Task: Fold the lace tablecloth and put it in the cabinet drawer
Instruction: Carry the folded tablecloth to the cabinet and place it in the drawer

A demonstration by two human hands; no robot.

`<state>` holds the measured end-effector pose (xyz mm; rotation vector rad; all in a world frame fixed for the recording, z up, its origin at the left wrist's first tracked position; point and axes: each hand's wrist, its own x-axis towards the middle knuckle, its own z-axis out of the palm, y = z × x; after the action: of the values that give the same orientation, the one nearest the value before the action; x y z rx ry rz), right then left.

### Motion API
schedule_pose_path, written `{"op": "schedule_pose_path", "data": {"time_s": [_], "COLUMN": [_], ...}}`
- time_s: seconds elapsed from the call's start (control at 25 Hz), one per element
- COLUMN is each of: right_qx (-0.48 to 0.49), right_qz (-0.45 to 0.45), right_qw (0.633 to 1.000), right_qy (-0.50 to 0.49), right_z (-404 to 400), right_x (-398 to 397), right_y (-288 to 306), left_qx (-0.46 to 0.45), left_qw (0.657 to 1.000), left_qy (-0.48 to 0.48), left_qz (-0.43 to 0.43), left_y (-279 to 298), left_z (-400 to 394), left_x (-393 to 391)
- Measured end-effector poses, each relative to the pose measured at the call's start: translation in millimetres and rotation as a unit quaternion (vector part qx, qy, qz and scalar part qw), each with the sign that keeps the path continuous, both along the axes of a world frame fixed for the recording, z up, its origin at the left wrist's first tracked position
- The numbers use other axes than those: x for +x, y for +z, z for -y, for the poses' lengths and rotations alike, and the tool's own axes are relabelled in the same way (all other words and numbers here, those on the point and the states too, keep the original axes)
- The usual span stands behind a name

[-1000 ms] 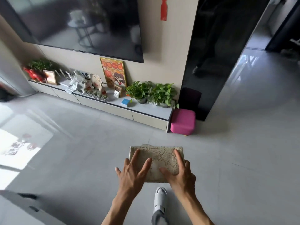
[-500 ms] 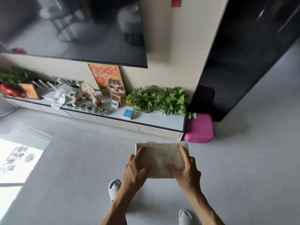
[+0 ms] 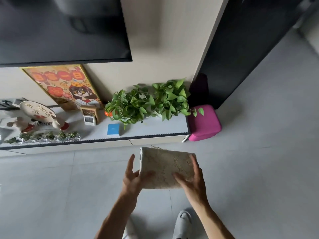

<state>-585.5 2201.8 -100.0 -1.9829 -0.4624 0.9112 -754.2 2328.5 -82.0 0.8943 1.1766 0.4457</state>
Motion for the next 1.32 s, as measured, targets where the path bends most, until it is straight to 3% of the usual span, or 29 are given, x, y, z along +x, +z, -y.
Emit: {"op": "schedule_pose_path", "data": {"time_s": [0.12,0.32,0.4,0.56,0.72,0.88,1.04,1.16,1.24,1.32], "right_qx": [0.019,0.024,-0.018,-0.123,-0.069,0.057,0.162,0.24,0.282,0.298], "right_qz": [-0.039,-0.061,-0.088,-0.082,-0.193,-0.395,-0.476,-0.549,-0.573,-0.577], "right_qw": [0.999,0.998,0.995,0.98,0.979,0.907,0.839,0.762,0.726,0.714], "right_qy": [-0.032,0.0,0.033,0.13,0.003,-0.131,-0.207,-0.243,-0.254,-0.263], "right_z": [-18.1,-42.9,-53.0,-82.2,-126.2,-167.7,-212.9,-236.4,-241.1,-243.0], "right_x": [-2.4,-3.1,-0.2,25.5,52.8,59.5,61.1,61.1,63.2,65.2], "right_y": [-74.8,-224.5,-290.2,-416.5,-527.5,-603.9,-651.1,-662.1,-663.1,-661.5], "left_qx": [0.029,0.075,0.099,0.152,0.104,0.099,0.197,0.237,0.31,0.394], "left_qw": [0.996,0.995,0.992,0.987,0.99,0.99,0.971,0.949,0.91,0.851], "left_qy": [-0.067,0.051,0.083,0.047,0.089,0.06,-0.1,-0.169,-0.201,-0.23], "left_qz": [0.054,0.027,0.002,-0.015,-0.034,-0.079,-0.09,-0.121,-0.187,-0.261], "left_y": [-62.8,-212.3,-275.0,-381.0,-473.7,-538.9,-561.3,-551.7,-548.0,-545.3], "left_z": [-5.6,-11.4,-21.2,-71.1,-119.9,-137.1,-141.6,-136.0,-127.3,-116.2], "left_x": [0.6,18.0,26.6,14.0,-10.8,-31.7,-50.9,-57.2,-54.8,-46.4]}}
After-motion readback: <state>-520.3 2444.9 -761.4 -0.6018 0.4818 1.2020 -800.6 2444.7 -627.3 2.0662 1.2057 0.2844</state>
